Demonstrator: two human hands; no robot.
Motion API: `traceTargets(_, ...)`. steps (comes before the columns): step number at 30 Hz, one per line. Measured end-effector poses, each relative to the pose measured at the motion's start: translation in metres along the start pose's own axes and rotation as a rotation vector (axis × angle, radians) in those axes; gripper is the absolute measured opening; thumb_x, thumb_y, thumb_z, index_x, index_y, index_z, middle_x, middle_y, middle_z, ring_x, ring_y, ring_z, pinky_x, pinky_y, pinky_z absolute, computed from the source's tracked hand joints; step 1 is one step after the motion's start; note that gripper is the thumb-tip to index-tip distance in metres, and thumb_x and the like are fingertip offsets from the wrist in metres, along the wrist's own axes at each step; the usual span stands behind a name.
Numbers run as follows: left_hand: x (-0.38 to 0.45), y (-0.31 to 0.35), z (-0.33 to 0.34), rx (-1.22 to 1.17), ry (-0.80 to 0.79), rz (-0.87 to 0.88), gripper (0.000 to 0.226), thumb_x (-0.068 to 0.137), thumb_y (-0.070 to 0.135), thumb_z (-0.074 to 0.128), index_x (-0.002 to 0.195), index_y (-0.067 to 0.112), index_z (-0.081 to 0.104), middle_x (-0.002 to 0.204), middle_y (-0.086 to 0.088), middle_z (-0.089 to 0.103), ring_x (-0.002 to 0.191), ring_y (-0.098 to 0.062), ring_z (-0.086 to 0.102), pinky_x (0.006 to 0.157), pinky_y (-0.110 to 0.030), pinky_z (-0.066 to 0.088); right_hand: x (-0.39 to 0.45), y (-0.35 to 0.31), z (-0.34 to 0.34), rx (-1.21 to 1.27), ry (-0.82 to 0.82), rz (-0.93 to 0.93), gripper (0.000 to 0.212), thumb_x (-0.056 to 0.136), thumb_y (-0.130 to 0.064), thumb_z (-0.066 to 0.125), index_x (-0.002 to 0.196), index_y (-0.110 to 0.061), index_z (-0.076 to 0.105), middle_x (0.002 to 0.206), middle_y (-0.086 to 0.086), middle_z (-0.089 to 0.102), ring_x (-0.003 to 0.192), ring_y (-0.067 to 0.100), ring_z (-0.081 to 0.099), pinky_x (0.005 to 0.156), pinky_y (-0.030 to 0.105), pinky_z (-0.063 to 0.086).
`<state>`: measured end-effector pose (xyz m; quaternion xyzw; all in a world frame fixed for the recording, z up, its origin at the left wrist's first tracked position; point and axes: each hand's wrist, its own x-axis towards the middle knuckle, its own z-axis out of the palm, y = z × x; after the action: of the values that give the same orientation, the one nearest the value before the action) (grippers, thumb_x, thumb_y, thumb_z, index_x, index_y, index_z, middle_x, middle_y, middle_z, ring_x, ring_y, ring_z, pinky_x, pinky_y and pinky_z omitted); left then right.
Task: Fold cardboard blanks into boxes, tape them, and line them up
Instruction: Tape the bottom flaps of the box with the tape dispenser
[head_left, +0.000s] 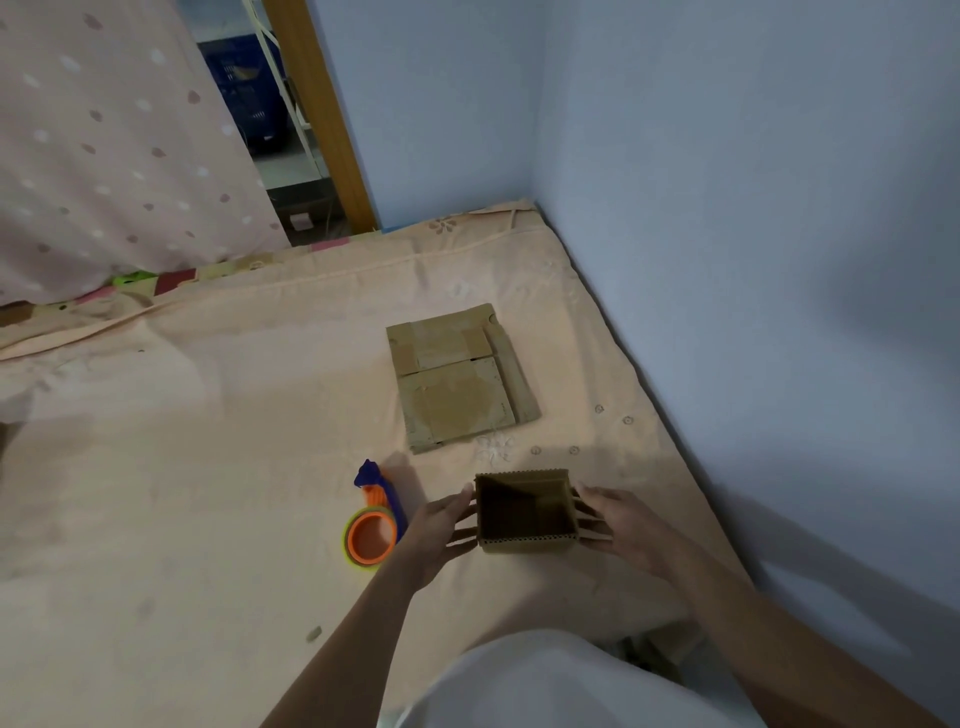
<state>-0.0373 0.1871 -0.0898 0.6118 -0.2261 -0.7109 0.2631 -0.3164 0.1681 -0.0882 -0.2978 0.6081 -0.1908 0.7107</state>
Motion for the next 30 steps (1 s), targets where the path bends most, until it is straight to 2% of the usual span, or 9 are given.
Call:
traceTargets(3, -0.001, -0.002, 0.005, -0.011, 0.007, 0.002, 0.054, 0.094, 0.046, 0.058, 0.137, 0.014, 0.051, 0.134, -0.006, 0.057, 0.121, -0.03, 0.056, 0.106, -0.048, 0.047, 0.003, 0.003, 0.0, 0.018, -0.004, -0.001, 0.064, 0.08, -0.057, 0.069, 0.13, -0.018, 0.064, 0.127, 0.003, 0.068, 0.121, 0.025, 0.061, 0.108, 0.048, 0.047)
traceTargets(6, -0.005, -0.005, 0.011, -0.052, 0.019, 0.01, 0.042, 0.099, 0.04, 0.055, 0.133, 0.016, 0.053, 0.129, -0.003, 0.059, 0.118, -0.027, 0.058, 0.105, -0.044, 0.048, 0.004, 0.002, 0.007, 0.012, -0.01, 0.01, 0.053, 0.091, -0.05, 0.064, 0.132, -0.015, 0.062, 0.122, 0.004, 0.071, 0.118, 0.024, 0.063, 0.107, 0.045, 0.048)
traceTargets(13, -0.009, -0.002, 0.02, 0.049, 0.121, 0.039, 0.051, 0.098, 0.047, 0.054, 0.135, 0.012, 0.054, 0.116, 0.001, 0.064, 0.108, -0.025, 0.064, 0.099, -0.047, 0.053, -0.002, -0.015, 0.019, -0.003, 0.053, 0.023, 0.047, 0.094, -0.05, 0.062, 0.124, -0.014, 0.065, 0.112, 0.005, 0.074, 0.109, 0.024, 0.068, 0.099, 0.044, 0.054)
traceTargets(19, -0.027, 0.027, 0.018, 0.017, 0.228, 0.051, 0.05, 0.096, 0.055, 0.053, 0.127, 0.015, 0.057, 0.114, -0.007, 0.07, 0.1, -0.03, 0.069, 0.091, -0.049, 0.056, -0.009, -0.056, 0.027, -0.101, 0.024, 0.057, 0.068, 0.081, -0.066, 0.065, 0.125, -0.014, 0.061, 0.119, 0.011, 0.069, 0.111, 0.036, 0.065, 0.1, 0.053, 0.052)
traceTargets(23, -0.055, 0.04, 0.014, -0.081, 0.285, 0.076, 0.046, 0.096, 0.053, 0.054, 0.121, 0.015, 0.06, 0.112, -0.01, 0.071, 0.095, -0.033, 0.072, 0.086, -0.051, 0.059, -0.027, -0.092, 0.043, -0.19, -0.067, 0.013, 0.056, 0.089, -0.062, 0.06, 0.117, -0.014, 0.066, 0.112, 0.011, 0.072, 0.105, 0.033, 0.067, 0.096, 0.05, 0.054)
traceTargets(28, -0.095, 0.029, 0.003, -0.153, 0.418, 0.136, 0.056, 0.094, 0.058, 0.055, 0.116, 0.008, 0.065, 0.105, -0.012, 0.073, 0.09, -0.032, 0.073, 0.077, -0.044, 0.061, -0.04, -0.106, 0.074, -0.281, -0.156, -0.055, 0.047, 0.093, -0.059, 0.057, 0.118, -0.02, 0.064, 0.113, 0.006, 0.071, 0.108, 0.027, 0.065, 0.1, 0.048, 0.052)
traceTargets(30, -0.111, 0.018, -0.004, -0.172, 0.462, 0.149, 0.056, 0.094, 0.058, 0.054, 0.115, 0.007, 0.067, 0.106, -0.013, 0.073, 0.093, -0.033, 0.072, 0.074, -0.042, 0.061, -0.044, -0.102, 0.09, -0.298, -0.176, -0.074, 0.048, 0.092, -0.061, 0.057, 0.119, -0.022, 0.063, 0.114, 0.005, 0.071, 0.108, 0.026, 0.065, 0.1, 0.049, 0.052)
